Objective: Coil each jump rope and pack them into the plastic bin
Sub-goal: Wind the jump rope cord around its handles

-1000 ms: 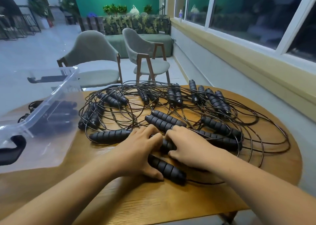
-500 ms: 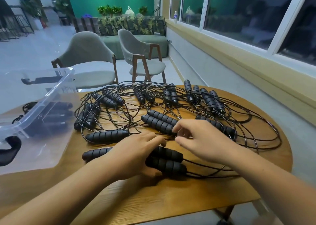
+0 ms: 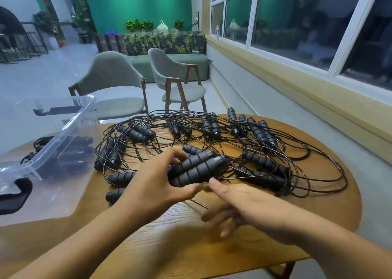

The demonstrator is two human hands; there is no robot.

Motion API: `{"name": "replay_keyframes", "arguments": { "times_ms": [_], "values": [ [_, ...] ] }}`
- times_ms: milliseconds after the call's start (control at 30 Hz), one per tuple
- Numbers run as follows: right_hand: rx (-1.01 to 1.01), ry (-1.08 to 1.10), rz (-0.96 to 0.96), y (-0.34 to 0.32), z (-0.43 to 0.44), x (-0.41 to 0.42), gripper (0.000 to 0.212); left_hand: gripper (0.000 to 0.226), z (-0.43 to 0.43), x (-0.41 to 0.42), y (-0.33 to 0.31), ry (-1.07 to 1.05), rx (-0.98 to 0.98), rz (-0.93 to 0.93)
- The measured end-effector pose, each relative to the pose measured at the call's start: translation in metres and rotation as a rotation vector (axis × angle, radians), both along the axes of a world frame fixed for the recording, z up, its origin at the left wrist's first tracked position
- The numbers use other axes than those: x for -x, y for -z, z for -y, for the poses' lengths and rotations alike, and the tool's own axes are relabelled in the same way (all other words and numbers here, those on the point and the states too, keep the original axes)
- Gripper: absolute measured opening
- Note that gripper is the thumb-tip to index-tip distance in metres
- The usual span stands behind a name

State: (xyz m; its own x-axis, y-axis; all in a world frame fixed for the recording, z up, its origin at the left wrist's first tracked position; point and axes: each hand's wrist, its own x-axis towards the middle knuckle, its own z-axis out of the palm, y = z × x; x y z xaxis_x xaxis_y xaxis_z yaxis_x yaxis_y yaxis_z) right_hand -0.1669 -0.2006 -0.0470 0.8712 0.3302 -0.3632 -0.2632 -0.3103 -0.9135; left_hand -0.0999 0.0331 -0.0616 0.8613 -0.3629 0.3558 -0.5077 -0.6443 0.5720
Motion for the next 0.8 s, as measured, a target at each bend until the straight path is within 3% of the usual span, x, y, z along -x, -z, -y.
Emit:
{"name": "replay_keyframes", "arguments": {
  "times_ms": [167,333,600,800],
  "values": [
    [-0.341,0.241,0.109,0.016,-0.024,-0.002,0.051,0.054,0.02,0.02,0.003,0.029,0.217,-0.172],
    [-0.427,0.306,0.169,0.021,-0.044,0.0,0.046,0.051,0.042,0.043,0.01,0.065,0.403,-0.309],
    [-0.559,0.333,0.189,0.008,-0.058,-0.006,0.041,0.087,0.044,0.051,0.003,-0.025,0.226,-0.23],
    [-0.664,0.32,0.098,-0.019,-0.047,-0.018,0.046,0.049,0.018,0.041,-0.024,0.007,0.215,-0.138]
  ]
}}
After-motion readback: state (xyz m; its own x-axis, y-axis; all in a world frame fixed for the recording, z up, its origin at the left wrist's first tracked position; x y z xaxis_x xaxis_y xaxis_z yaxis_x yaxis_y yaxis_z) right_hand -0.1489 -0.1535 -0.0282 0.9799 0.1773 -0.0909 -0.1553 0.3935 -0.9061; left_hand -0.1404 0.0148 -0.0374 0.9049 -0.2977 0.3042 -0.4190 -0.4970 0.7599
